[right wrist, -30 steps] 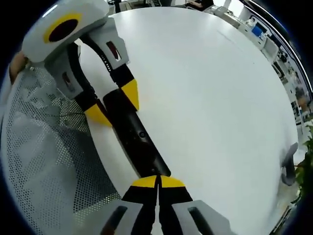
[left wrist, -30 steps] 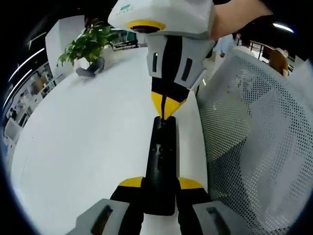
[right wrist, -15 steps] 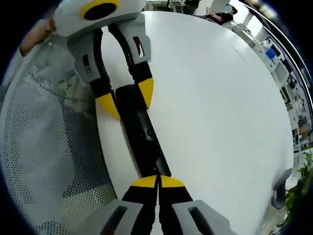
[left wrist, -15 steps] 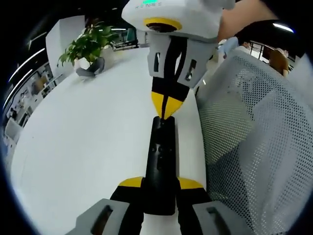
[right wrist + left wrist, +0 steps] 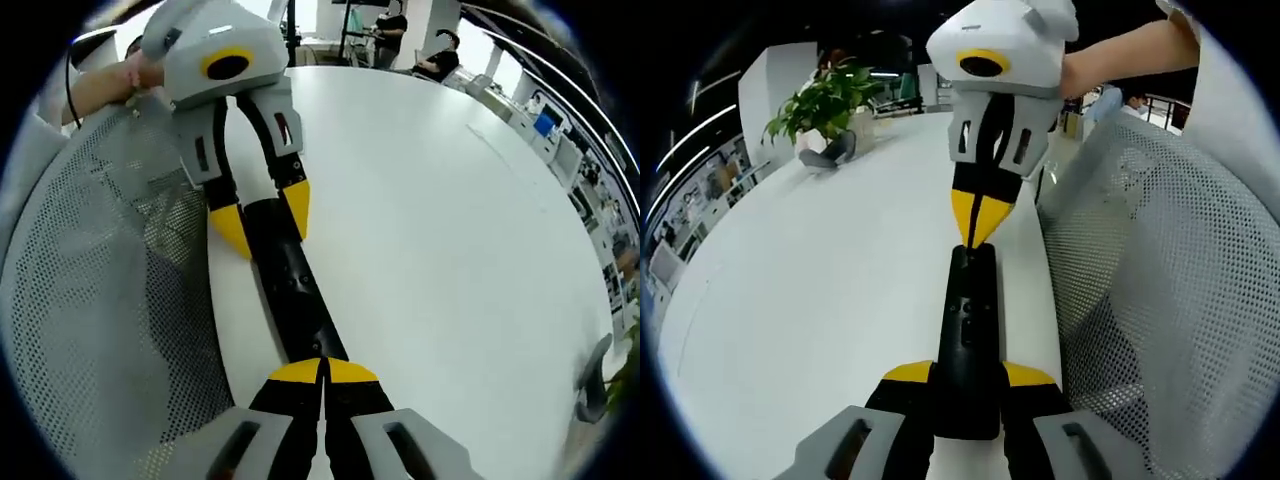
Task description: Press the specified remote control buttons in sequence, fully releasing each button before pressing the next.
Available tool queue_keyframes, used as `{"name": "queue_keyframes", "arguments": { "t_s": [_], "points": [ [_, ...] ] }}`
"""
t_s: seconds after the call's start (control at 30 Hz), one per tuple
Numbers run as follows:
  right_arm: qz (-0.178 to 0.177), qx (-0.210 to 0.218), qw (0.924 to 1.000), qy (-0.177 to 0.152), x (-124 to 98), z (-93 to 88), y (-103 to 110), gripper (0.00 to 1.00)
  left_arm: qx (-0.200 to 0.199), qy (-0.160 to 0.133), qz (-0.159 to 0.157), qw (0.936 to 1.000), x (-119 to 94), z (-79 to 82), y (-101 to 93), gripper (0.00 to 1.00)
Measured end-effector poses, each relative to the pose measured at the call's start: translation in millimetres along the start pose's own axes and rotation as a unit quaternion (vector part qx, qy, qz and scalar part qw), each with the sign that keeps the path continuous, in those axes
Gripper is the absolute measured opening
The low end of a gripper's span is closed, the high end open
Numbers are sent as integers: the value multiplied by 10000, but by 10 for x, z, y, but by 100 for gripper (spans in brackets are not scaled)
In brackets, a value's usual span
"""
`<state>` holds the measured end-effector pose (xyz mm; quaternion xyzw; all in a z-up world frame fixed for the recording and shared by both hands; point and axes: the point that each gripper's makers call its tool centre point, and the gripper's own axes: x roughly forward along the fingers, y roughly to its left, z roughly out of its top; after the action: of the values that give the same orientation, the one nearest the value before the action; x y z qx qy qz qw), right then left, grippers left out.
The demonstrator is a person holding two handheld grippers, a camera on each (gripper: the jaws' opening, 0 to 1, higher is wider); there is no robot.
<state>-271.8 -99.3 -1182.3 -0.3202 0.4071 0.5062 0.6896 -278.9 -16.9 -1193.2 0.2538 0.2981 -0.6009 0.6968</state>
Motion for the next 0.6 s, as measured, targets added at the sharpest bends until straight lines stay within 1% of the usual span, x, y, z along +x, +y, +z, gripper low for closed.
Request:
{"name": "queue_keyframes", "arguments": {
  "t_s": [0.07, 0.1, 0.2, 0.27, 0.3, 0.33, 0.4, 0.43, 0.5, 0.57, 0.6],
  "points": [
    [22, -1, 10000, -21, 6, 16, -8, 0, -3, -9, -6, 10000, -2, 5, -2, 24],
    [73, 294, 9995, -37, 6, 28, 0, 0, 2, 0, -8, 10000, -3, 4, -3, 24],
    [58, 140, 9997, -172, -4, 124, -26, 0, 5, -14, -27, 10000, -8, 4, -4, 24],
    [204, 114, 9995, -200, 24, 199, 20, 0, 16, -14, -37, 10000, -13, 4, -6, 24],
    [297, 74, 9994, -169, 42, 215, 52, 0, 11, -21, -35, 10000, -15, 4, -7, 24],
    [346, -117, 9993, -33, 61, 204, 78, 0, 5, -29, -33, 10000, -17, 4, -7, 24],
    [297, -319, 9988, 203, 81, 152, 77, 0, -5, -46, -30, 10000, -18, 3, -6, 24],
    [235, -355, 9991, 81, 89, 190, 83, 0, -8, -54, -28, 10000, -19, 2, -6, 24],
    [251, -371, 9988, 179, 70, 160, 108, 0, -9, -68, -25, 10000, -28, 3, -12, 24],
    [228, -517, 9980, 272, 52, 118, 122, 0, -6, -69, -26, 10000, -23, -5, -11, 24],
    [196, -602, 9976, 266, 55, 115, 118, 0, -6, -67, -27, 10000, -21, -7, -10, 24]
  ]
}}
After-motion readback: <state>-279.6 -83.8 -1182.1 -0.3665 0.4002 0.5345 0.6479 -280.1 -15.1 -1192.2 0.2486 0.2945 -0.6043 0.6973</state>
